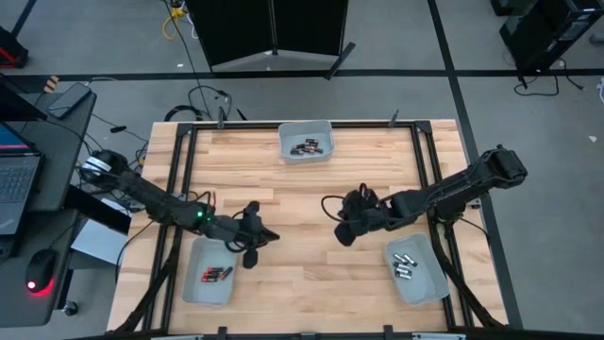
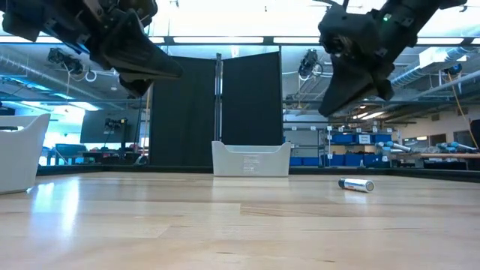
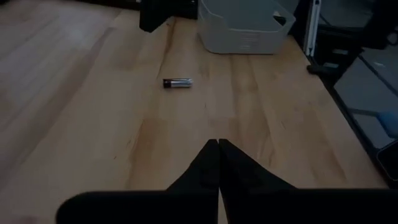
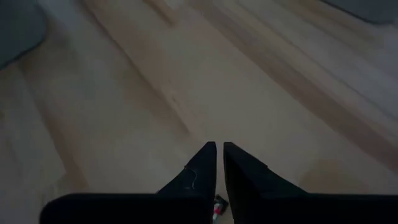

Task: Sort batteries
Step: Put the silver battery into the bottom right gray bin

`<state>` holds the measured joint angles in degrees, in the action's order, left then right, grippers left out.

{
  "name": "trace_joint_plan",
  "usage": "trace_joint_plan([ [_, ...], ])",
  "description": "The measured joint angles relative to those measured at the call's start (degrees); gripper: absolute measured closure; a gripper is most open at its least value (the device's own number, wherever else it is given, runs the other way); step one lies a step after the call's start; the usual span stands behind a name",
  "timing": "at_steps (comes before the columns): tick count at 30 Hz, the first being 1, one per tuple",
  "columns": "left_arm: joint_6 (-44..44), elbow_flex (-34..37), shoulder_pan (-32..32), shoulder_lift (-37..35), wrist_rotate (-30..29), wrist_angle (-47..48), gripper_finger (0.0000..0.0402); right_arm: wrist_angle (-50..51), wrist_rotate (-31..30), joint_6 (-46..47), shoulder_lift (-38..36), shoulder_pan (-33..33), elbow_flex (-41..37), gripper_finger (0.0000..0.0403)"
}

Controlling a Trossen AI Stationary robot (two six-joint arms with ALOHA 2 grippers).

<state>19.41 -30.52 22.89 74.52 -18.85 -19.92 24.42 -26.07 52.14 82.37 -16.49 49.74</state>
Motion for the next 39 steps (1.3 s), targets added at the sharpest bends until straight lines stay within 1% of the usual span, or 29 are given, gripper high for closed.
trace_joint_plan([
  [2,-1.58,0.00,-0.01,0.00,0.00,0.00,0.0393,1.36,0.01,1.53,0.00,0.02,0.02,0.0350],
  [5,-3.91,0.00,-0.01,0.01,0.02,0.04,0.0393,2.81,0.82,2.95,0.00,0.10,0.02,0.0316],
  [10,-4.19,0.00,-0.01,0.02,0.02,0.04,0.0392,2.71,5.02,5.52,0.58,1.43,0.08,0.0256],
  [13,-4.19,0.00,-0.01,0.02,0.00,0.07,0.0392,2.71,6.96,6.97,2.86,2.01,0.09,0.0240],
  [17,-4.19,0.00,-0.01,0.02,0.00,0.13,0.0392,2.52,11.14,9.75,7.25,2.25,0.08,0.0237],
  [23,-4.19,0.00,-0.01,0.02,-0.37,0.20,0.0392,2.45,14.94,14.03,11.66,2.03,0.07,0.0236],
  [32,-4.19,-0.02,-0.01,0.04,-0.51,0.21,0.0392,2.20,16.29,13.80,14.31,1.94,0.03,0.0240],
  [39,-4.07,-0.04,-0.01,0.04,-0.72,0.60,0.0392,3.64,16.57,10.75,15.63,1.92,0.31,0.0267],
])
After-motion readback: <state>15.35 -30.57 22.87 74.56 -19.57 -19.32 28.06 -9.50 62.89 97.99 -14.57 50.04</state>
